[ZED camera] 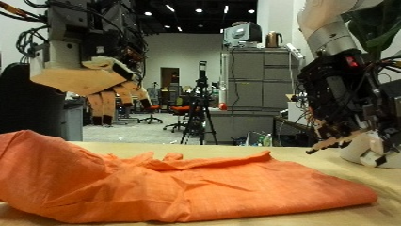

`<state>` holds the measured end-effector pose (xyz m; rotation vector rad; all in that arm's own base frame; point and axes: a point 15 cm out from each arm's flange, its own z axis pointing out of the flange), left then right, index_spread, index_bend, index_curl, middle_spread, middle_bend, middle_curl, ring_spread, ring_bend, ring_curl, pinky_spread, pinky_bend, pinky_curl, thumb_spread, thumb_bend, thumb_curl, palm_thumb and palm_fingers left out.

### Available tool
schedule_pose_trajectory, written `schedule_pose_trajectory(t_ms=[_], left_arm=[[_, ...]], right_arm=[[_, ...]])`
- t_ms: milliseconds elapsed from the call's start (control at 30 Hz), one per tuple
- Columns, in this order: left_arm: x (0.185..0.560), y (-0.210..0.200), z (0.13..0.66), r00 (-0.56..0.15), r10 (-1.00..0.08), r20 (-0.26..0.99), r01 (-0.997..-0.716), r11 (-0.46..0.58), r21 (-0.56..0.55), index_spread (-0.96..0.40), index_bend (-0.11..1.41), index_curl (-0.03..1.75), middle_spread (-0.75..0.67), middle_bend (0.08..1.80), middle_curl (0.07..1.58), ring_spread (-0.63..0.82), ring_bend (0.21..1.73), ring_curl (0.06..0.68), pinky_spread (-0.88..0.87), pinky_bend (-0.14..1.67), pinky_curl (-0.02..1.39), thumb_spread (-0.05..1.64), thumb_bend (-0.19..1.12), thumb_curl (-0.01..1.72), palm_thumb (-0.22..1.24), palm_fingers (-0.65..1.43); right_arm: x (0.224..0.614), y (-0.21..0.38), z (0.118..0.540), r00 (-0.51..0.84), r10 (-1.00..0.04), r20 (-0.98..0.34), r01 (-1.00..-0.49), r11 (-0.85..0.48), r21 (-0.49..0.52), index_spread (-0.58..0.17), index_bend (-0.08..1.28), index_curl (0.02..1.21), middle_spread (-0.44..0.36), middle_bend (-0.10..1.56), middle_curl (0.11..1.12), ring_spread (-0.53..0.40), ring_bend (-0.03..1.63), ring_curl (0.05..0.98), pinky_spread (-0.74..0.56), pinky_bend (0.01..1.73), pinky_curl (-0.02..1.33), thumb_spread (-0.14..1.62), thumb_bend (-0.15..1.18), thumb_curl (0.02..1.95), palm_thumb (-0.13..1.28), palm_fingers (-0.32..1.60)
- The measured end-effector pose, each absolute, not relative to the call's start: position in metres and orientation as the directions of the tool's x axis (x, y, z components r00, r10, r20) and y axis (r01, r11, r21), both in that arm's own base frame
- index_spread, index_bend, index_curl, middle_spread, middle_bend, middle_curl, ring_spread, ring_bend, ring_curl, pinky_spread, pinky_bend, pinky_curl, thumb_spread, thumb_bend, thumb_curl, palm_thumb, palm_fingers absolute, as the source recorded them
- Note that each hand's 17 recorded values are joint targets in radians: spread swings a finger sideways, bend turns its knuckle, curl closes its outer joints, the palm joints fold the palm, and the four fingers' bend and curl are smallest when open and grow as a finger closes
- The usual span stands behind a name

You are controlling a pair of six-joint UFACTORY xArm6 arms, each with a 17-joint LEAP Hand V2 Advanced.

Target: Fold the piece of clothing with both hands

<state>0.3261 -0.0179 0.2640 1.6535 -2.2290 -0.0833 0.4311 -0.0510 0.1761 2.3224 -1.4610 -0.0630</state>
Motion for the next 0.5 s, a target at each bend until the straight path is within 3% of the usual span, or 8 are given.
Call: schedule_pose_trajectory(t_ms=[333, 500], left_arm=[[0.314, -0.018, 0.265, -0.238, -0.939, 0.247, -0.912, 0.304, 0.277, 0.11, 0.13, 0.18, 0.47, 0.17, 0.22, 0.63, 0.4, 0.196, 0.54, 0.28, 0.3, 1.03, -0.02, 0.29, 0.22, -0.1], [0.312, -0.018, 0.265, -0.234, -0.94, 0.249, -0.91, 0.302, 0.285, 0.11, 0.13, 0.18, 0.47, 0.17, 0.22, 0.63, 0.39, 0.199, 0.54, 0.27, 0.31, 1.03, -0.02, 0.29, 0.22, -0.1]], right_arm=[[0.425, -0.042, 0.146, 0.48, -0.866, 0.139, -0.825, -0.391, 0.408, -0.297, 0.17, 0.32, -0.07, 0.2, 0.33, 0.053, 0.3, 0.256, 0.21, 0.22, 0.35, 0.93, -0.03, 0.3, 0.47, 0.21], [0.424, -0.032, 0.14, 0.486, -0.862, 0.145, -0.819, -0.391, 0.419, -0.292, 0.21, 0.33, -0.126, 0.26, 0.35, -0.022, 0.35, 0.261, 0.15, 0.18, 0.32, 0.94, -0.01, 0.32, 0.54, 0.39]])
